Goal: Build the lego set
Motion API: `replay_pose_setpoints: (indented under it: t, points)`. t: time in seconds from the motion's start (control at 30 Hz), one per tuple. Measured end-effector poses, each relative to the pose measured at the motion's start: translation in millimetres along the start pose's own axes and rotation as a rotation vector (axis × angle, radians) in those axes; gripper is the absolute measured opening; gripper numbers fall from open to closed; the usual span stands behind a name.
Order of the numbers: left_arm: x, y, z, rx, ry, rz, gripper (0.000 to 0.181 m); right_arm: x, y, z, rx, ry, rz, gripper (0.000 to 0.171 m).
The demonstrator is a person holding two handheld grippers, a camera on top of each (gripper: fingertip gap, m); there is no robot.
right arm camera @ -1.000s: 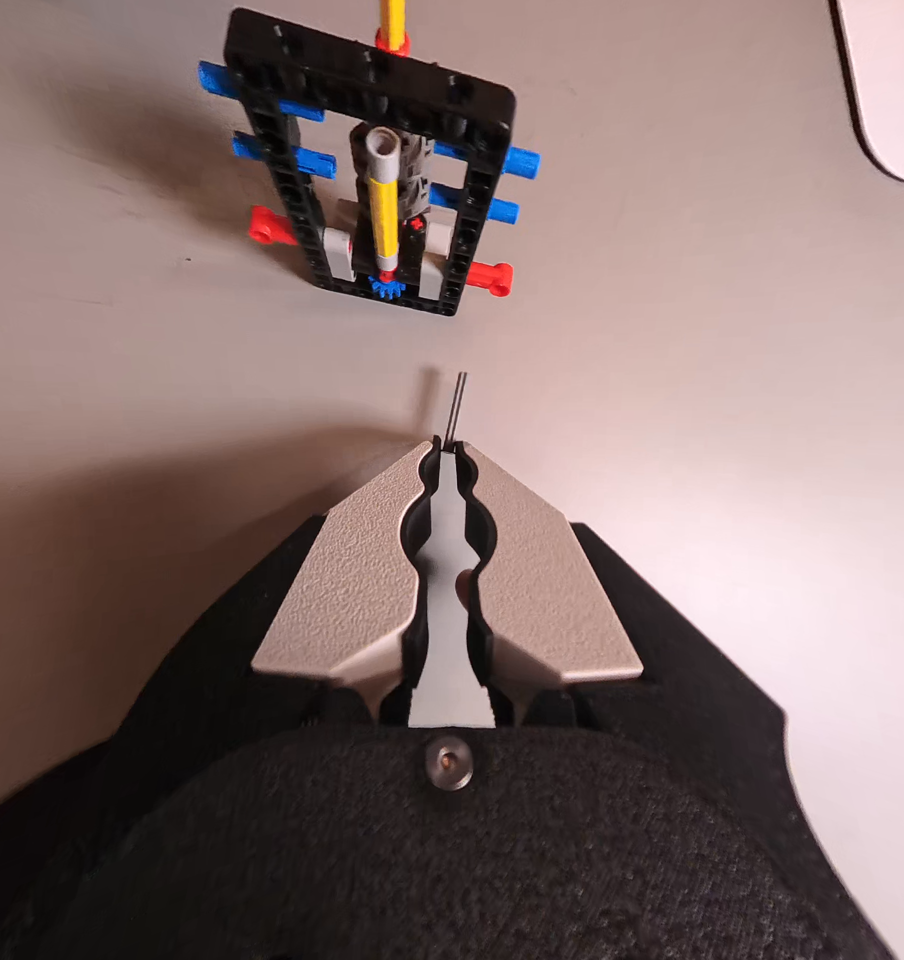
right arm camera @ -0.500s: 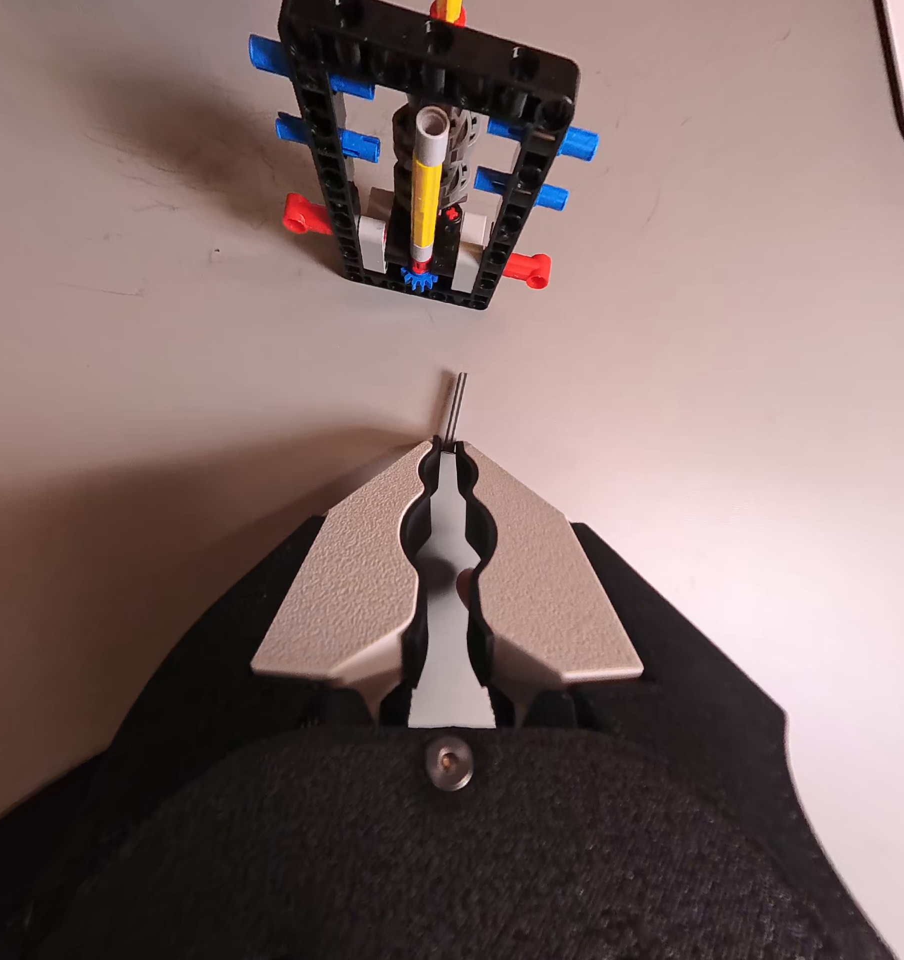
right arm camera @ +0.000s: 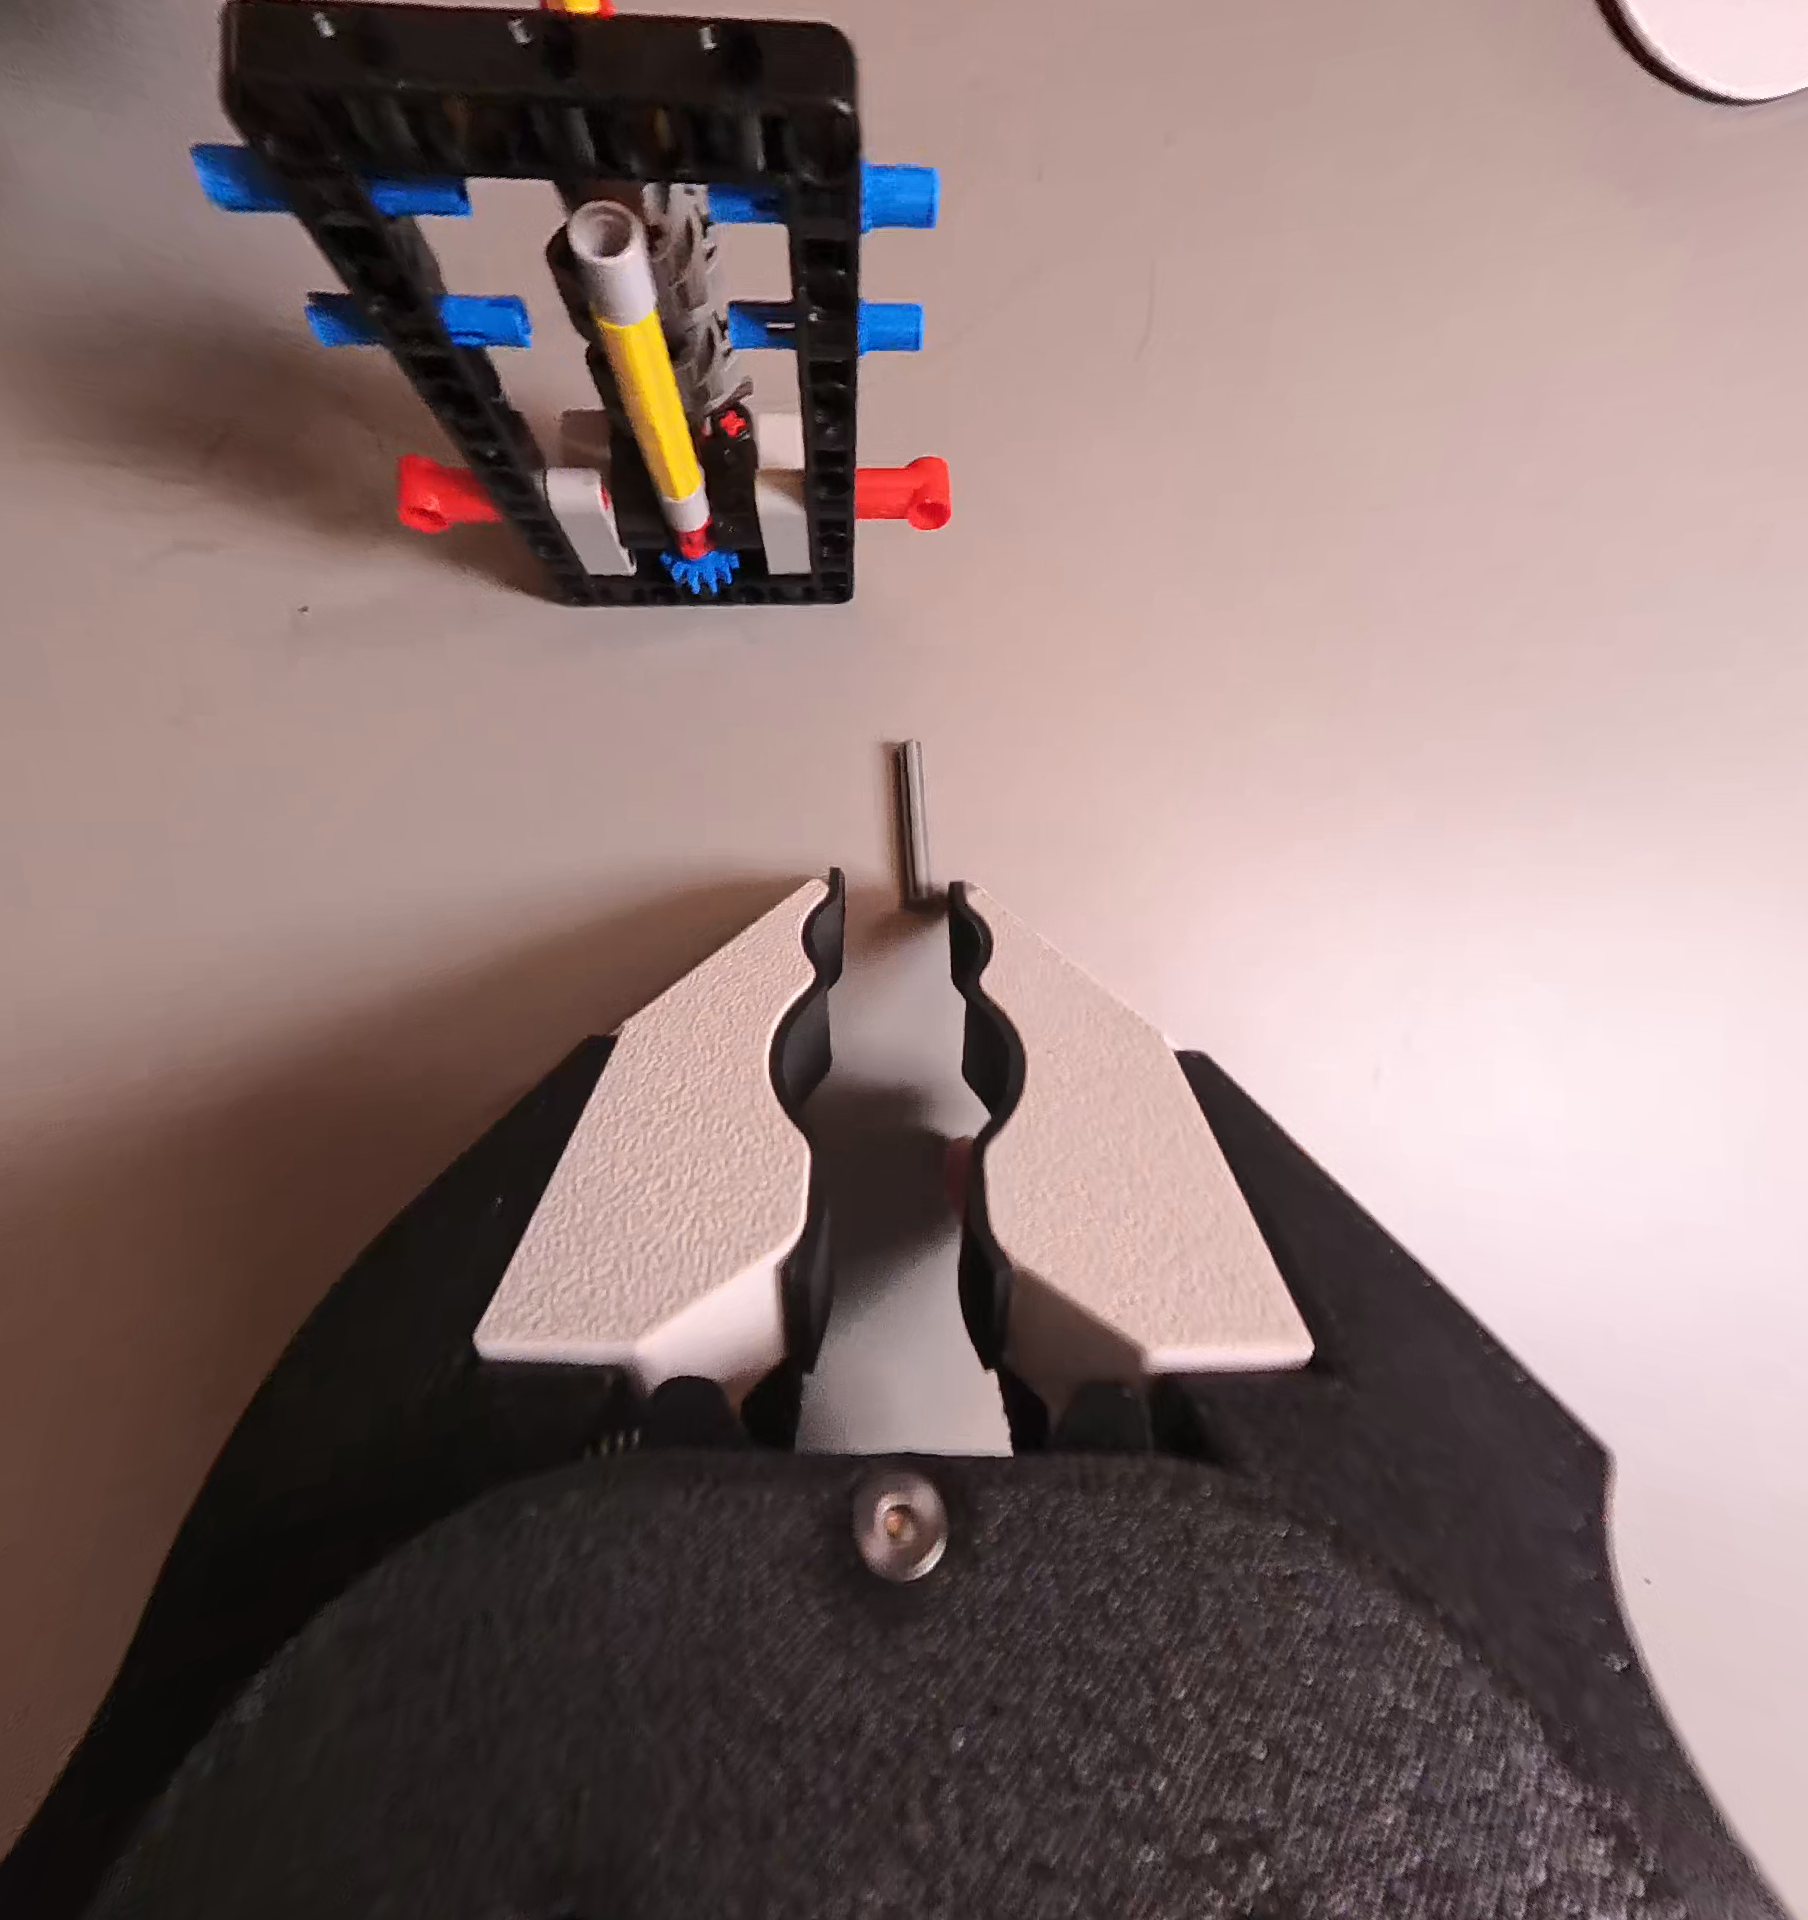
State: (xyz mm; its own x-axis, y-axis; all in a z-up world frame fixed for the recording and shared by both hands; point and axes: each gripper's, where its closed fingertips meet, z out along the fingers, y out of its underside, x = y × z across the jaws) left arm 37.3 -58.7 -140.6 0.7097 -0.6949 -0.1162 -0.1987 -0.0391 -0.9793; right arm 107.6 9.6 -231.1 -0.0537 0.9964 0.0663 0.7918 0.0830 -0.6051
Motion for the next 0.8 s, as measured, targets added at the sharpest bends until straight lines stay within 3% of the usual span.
replay_pose_setpoints:
  t: [0.2,0.37,0.57,0.8]
  points:
    - [-3.6,2.0,-0.5,-0.007,-0.01,-0.002,0.005,2.3,-1.1,2.3,-0.022,-0.009,0.008,0.004]
    - [-5.0,6.7,1.2,-0.027,-0.007,0.004,0.005,-6.3,-2.4,-8.0,-0.041,-0.07,-0.036,0.003]
    - [-0.7,9.2,4.5,-0.043,0.013,0.013,0.005,-12.2,-55.1,-58.2,-0.086,-0.116,-0.248,0.002]
    - [6.7,10.4,5.4,-0.062,0.018,0.052,0.005,-17.7,-92.4,-68.0,-0.392,-0.144,-0.596,0.003]
